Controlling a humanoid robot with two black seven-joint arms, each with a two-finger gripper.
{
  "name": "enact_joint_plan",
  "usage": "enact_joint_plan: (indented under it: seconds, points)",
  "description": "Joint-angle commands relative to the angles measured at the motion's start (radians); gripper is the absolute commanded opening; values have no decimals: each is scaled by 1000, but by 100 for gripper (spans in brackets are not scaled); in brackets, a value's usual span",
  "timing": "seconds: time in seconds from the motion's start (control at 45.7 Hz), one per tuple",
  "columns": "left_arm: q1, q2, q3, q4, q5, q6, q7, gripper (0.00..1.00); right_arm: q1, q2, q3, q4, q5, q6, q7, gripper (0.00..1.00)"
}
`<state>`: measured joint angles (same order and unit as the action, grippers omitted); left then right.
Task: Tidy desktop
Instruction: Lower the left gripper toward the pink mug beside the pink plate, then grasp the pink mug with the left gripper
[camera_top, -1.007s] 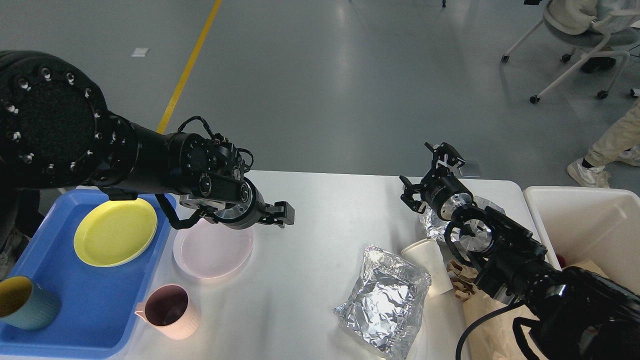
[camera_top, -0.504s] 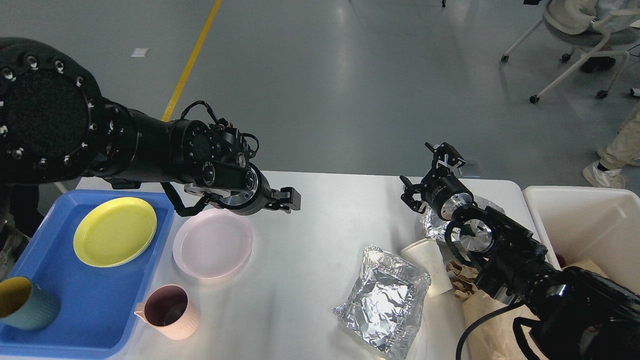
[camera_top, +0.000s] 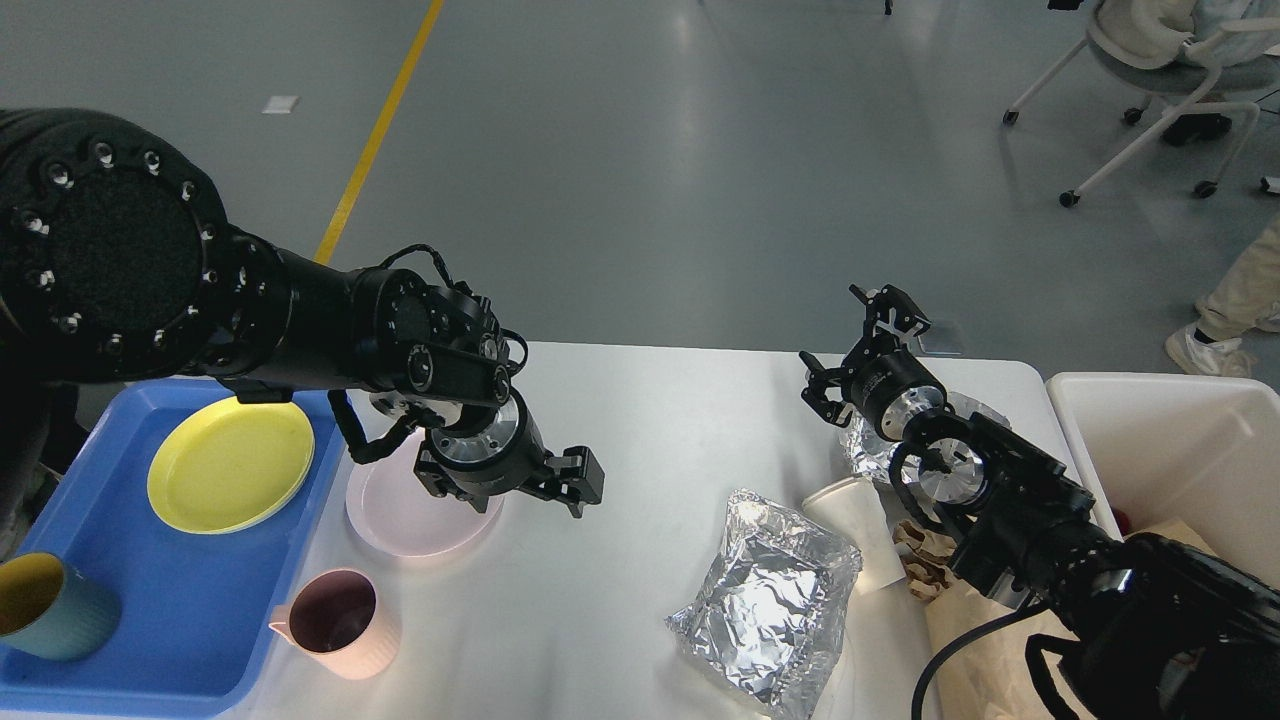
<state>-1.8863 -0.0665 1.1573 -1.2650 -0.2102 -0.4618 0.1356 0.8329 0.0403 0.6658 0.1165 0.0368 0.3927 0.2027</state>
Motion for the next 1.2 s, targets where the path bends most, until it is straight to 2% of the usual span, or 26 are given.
enact_joint_plan:
  seconds: [0.0, 0.131, 0.263, 0.416, 0.591, 0.701, 0.854, 1.073, 1.183]
  points:
    - [3, 7, -1, -1, 0, -132, 9, 96, 0, 0, 0, 0, 0, 0, 0, 100]
    - [-7, 14, 28, -2, 3, -251, 13, 96, 0, 0, 0, 0, 0, 0, 1, 100]
    - [-10, 13, 88, -2, 3, -271, 13, 96, 0, 1, 0, 0, 0, 0, 0, 100]
    - [59, 1, 128, 15, 6, -226, 13, 96, 0, 0, 0, 0, 0, 0, 0, 100]
    - [130, -2, 148, 67, 61, -78, 15, 96, 0, 0, 0, 0, 0, 0, 0, 100]
    - [165, -3, 153, 88, 71, -58, 16, 96, 0, 0, 0, 0, 0, 0, 0, 100]
    - [173, -4, 151, 88, 74, -78, 15, 96, 0, 1, 0, 0, 0, 0, 0, 100]
    - [167, -3, 148, 88, 74, -228, 12, 96, 0, 0, 0, 0, 0, 0, 0, 100]
    - [162, -1, 153, 87, 74, -245, 12, 96, 0, 0, 0, 0, 0, 0, 0, 100]
